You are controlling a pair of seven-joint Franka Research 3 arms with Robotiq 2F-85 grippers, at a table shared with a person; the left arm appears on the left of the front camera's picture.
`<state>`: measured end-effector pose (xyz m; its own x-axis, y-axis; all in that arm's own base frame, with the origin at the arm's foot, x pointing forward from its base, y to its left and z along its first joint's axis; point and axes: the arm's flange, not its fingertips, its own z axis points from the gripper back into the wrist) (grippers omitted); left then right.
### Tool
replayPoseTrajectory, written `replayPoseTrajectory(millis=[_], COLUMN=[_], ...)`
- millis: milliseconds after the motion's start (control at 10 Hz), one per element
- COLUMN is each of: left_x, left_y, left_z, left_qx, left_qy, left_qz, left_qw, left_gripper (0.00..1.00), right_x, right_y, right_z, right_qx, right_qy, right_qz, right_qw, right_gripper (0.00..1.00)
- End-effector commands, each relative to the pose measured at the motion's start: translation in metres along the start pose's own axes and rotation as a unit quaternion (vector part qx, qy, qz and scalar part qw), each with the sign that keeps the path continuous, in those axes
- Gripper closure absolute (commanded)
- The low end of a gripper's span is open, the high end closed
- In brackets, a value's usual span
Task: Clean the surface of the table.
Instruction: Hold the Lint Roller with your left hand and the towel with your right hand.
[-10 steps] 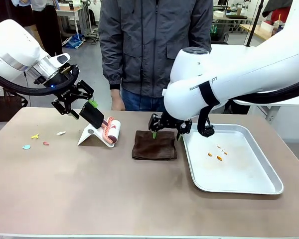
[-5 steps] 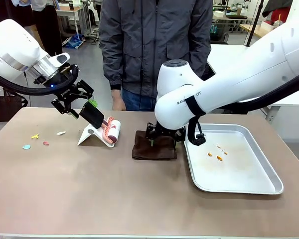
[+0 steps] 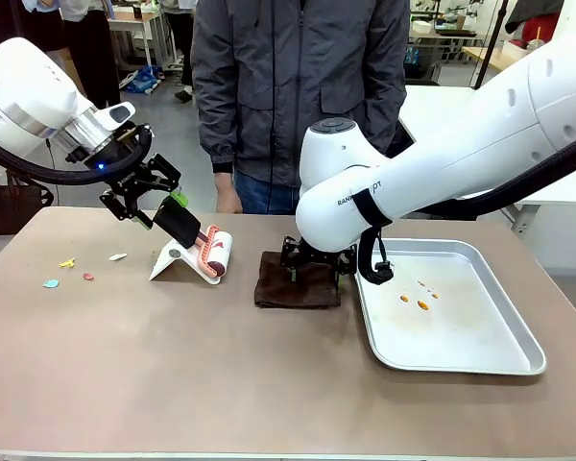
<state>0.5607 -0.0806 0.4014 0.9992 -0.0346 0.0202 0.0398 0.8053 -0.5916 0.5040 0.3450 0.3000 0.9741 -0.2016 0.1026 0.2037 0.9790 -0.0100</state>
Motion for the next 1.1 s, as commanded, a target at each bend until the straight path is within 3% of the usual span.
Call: replayPoseTrajectory(millis=[0, 700, 800, 900, 1000], left_x=[0.0032, 0.0066, 0.0065, 0.0065, 0.0062], left_y=[0.0031, 0.0068, 0.0074, 0.0078, 0.0078], left_z=[-0.004, -0.0082, -0.0089, -0.0092, -0.0086], left_qx=[-0.009, -0.022, -0.019, -0.017, -0.019], left_qy=[-0.004, -0.009, -0.009, -0.006, -0.009], left_qz=[-0.008, -0.015, -0.018, -0.018, -0.021], left_qw=[1.0, 1.0, 1.0, 1.0, 1.0], left_gripper=[0.0, 0.0, 0.47, 0.6, 1.0], right_x=[0.003, 0.0073, 0.0077, 0.0074, 0.0079], right_y=[0.0087, 0.0042, 0.0045, 0.0041, 0.0039], right_z=[-0.0018, -0.0045, -0.0044, -0.0044, -0.0044], right_qx=[-0.028, -0.021, -0.021, -0.025, -0.023], right_qy=[-0.029, -0.02, -0.019, -0.026, -0.025], right_qz=[-0.023, -0.031, -0.035, -0.037, -0.033], right_qw=[0.999, 0.999, 0.999, 0.999, 0.999], right_gripper=[0.0, 0.0, 0.0, 0.43, 0.6])
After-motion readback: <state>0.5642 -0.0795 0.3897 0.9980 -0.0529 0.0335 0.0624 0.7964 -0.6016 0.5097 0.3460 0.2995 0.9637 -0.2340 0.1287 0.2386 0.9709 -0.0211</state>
